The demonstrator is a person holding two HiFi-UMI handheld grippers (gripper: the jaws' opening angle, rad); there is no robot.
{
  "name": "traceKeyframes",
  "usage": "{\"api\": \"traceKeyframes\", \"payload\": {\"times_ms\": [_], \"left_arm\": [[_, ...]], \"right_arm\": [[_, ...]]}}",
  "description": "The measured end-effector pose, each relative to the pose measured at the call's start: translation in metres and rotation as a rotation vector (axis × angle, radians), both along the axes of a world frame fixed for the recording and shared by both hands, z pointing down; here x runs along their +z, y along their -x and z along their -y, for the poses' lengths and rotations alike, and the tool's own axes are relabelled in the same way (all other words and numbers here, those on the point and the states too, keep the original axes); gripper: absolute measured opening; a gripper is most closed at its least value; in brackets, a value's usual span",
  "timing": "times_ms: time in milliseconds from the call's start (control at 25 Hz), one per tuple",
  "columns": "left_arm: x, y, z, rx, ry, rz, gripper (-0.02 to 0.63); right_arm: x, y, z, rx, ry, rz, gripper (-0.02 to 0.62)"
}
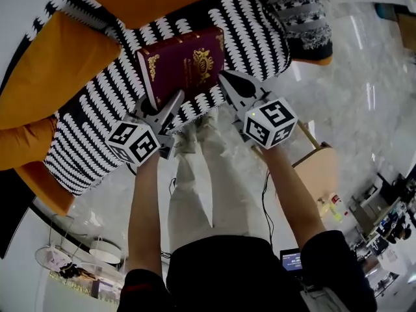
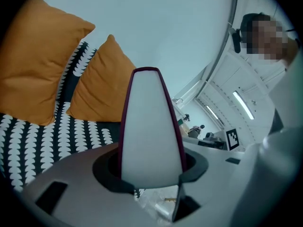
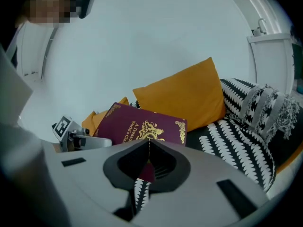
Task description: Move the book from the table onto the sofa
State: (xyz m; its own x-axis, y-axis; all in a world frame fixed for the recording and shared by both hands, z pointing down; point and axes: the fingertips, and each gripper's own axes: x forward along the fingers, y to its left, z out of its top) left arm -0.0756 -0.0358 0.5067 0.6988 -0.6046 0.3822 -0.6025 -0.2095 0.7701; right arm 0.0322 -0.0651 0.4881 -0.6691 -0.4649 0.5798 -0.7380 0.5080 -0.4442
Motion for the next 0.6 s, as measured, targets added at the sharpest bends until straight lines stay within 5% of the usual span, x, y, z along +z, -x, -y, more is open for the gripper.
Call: {"api": "traceKeyframes", "payload": {"times_ms": [600], "left_arm": [[0.068, -0.023, -0.005, 0.031, 0.066, 0.003, 0.224]], "right_arm": [[0.056, 0.010, -0.006, -0.055, 0.015, -0.049, 0.018]]}}
